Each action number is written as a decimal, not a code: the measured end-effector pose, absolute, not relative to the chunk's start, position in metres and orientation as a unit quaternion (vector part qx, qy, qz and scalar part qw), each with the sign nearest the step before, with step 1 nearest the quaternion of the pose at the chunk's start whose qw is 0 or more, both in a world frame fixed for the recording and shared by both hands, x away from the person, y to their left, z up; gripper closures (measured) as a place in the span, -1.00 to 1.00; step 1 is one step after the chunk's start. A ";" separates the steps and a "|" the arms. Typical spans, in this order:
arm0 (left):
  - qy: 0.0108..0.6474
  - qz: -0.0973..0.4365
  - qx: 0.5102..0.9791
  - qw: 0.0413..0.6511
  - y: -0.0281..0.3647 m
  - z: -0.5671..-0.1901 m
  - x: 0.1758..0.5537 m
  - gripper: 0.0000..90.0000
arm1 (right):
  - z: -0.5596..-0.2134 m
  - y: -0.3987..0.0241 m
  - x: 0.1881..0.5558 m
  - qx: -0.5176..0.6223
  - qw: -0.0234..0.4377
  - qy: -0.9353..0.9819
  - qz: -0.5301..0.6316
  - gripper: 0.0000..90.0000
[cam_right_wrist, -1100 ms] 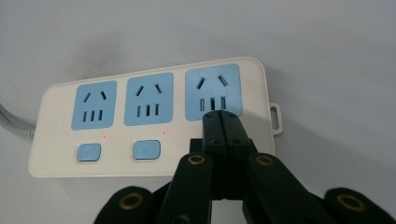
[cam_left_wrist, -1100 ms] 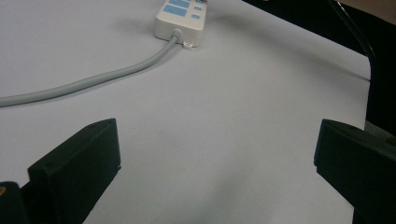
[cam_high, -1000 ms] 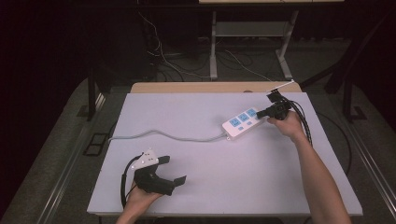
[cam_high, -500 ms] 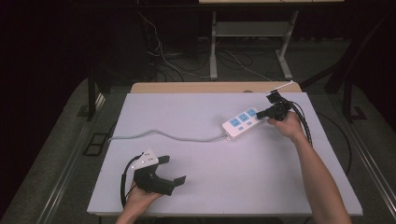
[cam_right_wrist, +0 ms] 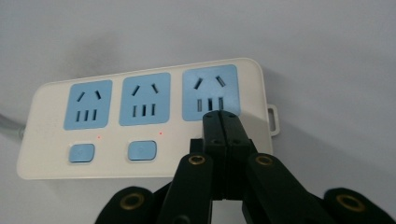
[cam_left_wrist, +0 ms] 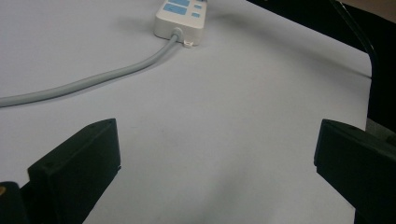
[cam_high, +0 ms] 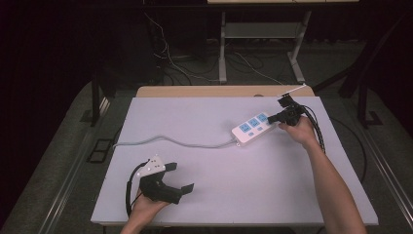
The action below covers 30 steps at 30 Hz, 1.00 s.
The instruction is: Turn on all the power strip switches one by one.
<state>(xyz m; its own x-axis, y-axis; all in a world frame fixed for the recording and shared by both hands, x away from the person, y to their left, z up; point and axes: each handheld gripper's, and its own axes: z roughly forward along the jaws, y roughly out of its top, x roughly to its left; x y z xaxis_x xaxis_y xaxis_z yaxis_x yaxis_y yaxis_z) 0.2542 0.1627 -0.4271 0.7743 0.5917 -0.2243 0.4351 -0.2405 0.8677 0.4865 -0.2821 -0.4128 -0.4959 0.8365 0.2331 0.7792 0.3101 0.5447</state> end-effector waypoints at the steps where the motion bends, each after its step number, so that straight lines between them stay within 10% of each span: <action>1: 0.327 0.075 0.784 0.522 0.163 -0.427 0.254 -1.00 | -0.412 -0.282 0.486 0.498 0.045 0.809 0.310 1.00; 22: 0.327 0.075 0.784 0.522 0.161 -0.427 0.253 -1.00 | -0.370 -0.281 0.452 0.454 0.073 0.814 0.356 1.00; 30: 0.327 0.075 0.784 0.523 0.161 -0.427 0.253 -1.00 | -0.361 -0.292 0.423 0.457 0.090 0.800 0.379 0.26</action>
<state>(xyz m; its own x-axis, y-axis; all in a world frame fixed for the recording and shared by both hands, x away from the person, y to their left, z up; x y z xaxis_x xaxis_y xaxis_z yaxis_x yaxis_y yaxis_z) 0.2534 0.1606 -0.4271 0.7744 0.5912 -0.2254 0.4352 -0.2392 0.8680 0.4226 -0.2916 -0.3613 -0.5664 0.7990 0.2020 0.6621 0.2952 0.6888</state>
